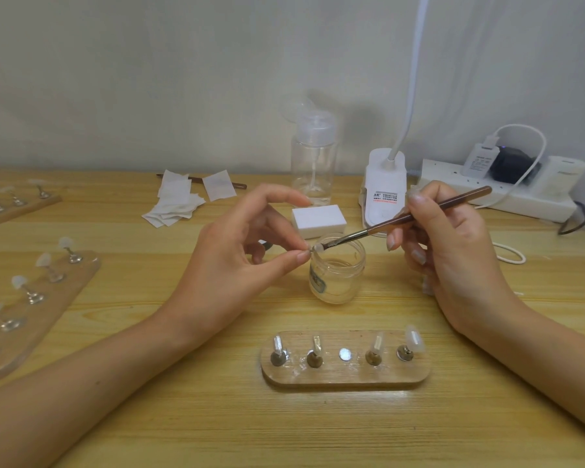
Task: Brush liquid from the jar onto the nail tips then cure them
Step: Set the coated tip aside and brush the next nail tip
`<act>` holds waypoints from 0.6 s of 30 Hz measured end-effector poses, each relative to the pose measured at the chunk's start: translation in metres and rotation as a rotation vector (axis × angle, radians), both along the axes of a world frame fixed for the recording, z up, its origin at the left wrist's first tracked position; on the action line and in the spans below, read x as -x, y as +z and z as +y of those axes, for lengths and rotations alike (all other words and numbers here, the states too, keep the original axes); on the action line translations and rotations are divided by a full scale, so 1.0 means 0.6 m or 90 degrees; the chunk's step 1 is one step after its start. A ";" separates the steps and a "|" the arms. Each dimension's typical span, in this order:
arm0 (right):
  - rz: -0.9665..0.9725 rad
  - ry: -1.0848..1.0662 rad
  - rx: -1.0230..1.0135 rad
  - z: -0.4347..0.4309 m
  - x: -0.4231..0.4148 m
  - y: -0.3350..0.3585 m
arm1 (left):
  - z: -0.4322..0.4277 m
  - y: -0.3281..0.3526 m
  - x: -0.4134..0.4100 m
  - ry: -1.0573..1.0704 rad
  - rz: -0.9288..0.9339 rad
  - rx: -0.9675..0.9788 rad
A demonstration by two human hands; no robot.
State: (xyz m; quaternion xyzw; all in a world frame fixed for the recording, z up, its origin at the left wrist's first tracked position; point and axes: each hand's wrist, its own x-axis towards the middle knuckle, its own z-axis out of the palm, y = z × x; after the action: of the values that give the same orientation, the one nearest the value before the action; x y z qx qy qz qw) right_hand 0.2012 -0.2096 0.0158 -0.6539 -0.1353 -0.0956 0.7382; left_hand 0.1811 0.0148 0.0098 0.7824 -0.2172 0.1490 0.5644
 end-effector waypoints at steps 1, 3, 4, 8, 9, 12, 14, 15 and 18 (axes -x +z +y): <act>0.004 -0.013 -0.002 -0.001 -0.001 -0.001 | 0.000 0.000 0.000 0.000 -0.001 -0.002; -0.013 -0.008 -0.018 -0.002 -0.001 0.000 | 0.000 0.000 0.000 0.001 0.000 -0.003; -0.027 0.009 -0.021 -0.001 0.000 0.001 | 0.000 0.000 0.000 0.001 0.000 -0.002; -0.015 0.018 0.001 0.002 0.002 0.001 | 0.001 -0.001 0.000 0.002 -0.002 -0.004; -0.004 -0.002 0.000 0.001 0.001 0.001 | 0.001 -0.001 0.000 0.001 -0.001 -0.005; -0.011 -0.009 -0.022 -0.001 0.000 0.000 | 0.001 -0.001 0.000 0.000 -0.001 -0.003; -0.027 0.026 -0.029 0.000 0.001 0.001 | 0.001 -0.002 -0.001 0.000 -0.003 -0.005; -0.029 0.037 -0.020 0.001 0.002 0.001 | 0.001 -0.002 -0.001 -0.001 -0.004 -0.005; -0.005 0.015 -0.013 0.001 0.001 0.001 | 0.001 -0.002 -0.001 -0.003 -0.003 -0.004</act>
State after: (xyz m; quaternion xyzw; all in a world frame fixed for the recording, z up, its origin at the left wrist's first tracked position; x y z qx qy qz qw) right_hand 0.2003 -0.2089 0.0163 -0.6440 -0.1452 -0.0907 0.7456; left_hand 0.1819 0.0153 0.0083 0.7832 -0.2207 0.1491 0.5619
